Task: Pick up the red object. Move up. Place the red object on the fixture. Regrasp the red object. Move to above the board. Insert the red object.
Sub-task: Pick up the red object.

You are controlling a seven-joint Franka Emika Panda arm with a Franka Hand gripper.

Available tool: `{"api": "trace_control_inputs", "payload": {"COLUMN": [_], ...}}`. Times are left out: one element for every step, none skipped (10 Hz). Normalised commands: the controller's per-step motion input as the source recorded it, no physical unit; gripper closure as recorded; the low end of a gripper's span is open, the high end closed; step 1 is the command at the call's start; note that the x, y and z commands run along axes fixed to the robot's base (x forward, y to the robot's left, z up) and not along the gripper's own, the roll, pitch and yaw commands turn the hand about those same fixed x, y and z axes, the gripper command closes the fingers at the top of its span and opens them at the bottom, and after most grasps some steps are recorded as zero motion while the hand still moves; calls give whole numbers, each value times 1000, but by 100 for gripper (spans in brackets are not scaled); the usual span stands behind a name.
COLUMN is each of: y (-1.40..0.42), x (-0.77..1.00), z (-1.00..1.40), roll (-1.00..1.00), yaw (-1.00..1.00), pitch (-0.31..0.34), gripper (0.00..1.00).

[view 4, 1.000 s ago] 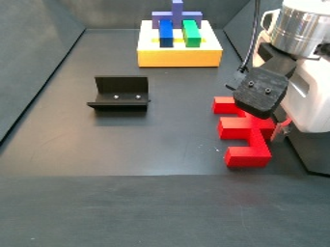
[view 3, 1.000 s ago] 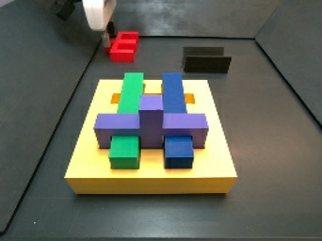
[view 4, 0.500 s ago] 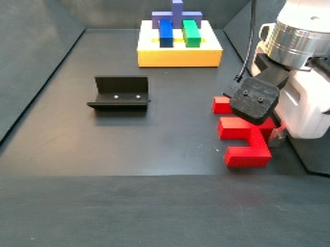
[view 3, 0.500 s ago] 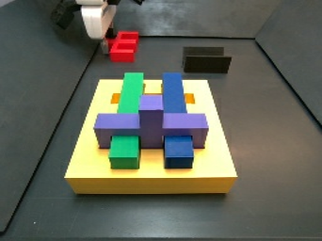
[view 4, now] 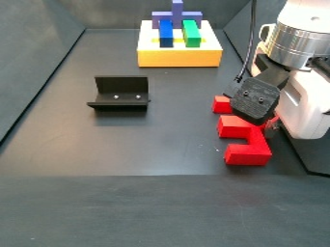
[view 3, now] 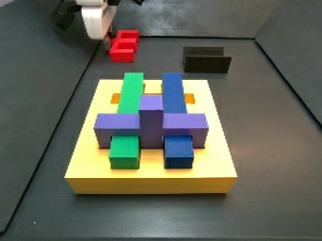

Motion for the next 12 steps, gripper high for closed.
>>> {"api": "trace_control_inputs", "payload": {"y": [0,0,0,0,0,0,0,0,0,0,0,0], "x": [0,0,0,0,0,0,0,0,0,0,0,0], "z": [0,0,0,0,0,0,0,0,0,0,0,0], "roll": [0,0,0,0,0,0,0,0,0,0,0,0], "yaw": [0,0,0,0,0,0,0,0,0,0,0,0], "pitch": [0,0,0,0,0,0,0,0,0,0,0,0], "gripper": [100,100,100,100,100,100,100,100,100,100,100,100]}}
